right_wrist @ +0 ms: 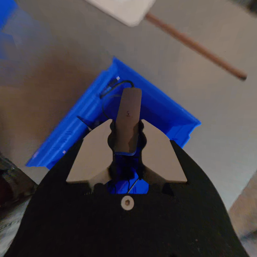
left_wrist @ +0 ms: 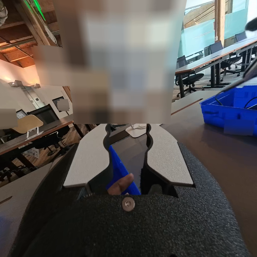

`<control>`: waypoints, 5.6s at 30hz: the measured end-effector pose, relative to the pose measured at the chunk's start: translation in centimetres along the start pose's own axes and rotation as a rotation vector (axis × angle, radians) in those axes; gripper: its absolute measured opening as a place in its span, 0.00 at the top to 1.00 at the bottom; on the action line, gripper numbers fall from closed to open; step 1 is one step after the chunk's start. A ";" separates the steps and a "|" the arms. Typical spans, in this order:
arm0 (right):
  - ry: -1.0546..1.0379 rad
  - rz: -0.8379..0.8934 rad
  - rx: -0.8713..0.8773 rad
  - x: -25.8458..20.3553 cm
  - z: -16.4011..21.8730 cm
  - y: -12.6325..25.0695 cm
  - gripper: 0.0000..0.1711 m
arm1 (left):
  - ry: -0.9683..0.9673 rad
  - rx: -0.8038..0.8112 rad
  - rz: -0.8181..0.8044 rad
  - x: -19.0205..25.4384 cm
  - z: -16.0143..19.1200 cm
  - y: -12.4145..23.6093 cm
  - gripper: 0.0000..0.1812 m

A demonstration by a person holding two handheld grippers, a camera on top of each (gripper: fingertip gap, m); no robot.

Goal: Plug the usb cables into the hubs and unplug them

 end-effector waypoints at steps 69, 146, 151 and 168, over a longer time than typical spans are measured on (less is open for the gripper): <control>0.859 -0.009 -0.011 -29.8 26.2 -16.8 0.93 | -0.333 0.242 0.558 10.2 -0.3 -0.5 0.73; 0.970 -0.342 0.855 -27.4 3.3 -2.9 0.93 | 0.570 0.423 1.097 15.8 -0.5 -2.7 0.53; 1.209 -0.259 0.764 -27.3 4.9 -2.2 0.93 | -0.013 0.322 0.930 16.3 -0.1 -1.8 0.47; 1.293 0.281 0.423 -24.8 5.4 -2.1 0.93 | -0.544 0.363 0.530 10.8 -6.1 5.5 0.59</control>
Point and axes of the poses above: each gripper's, where its closed fingertips meet, y back along the fingers, z out of its underside, x = y × z across the jaws, the point moved 8 cm from there along y, back along the fingers, and after that the axes turned 8 degrees about -z, right-handed, at the moved point
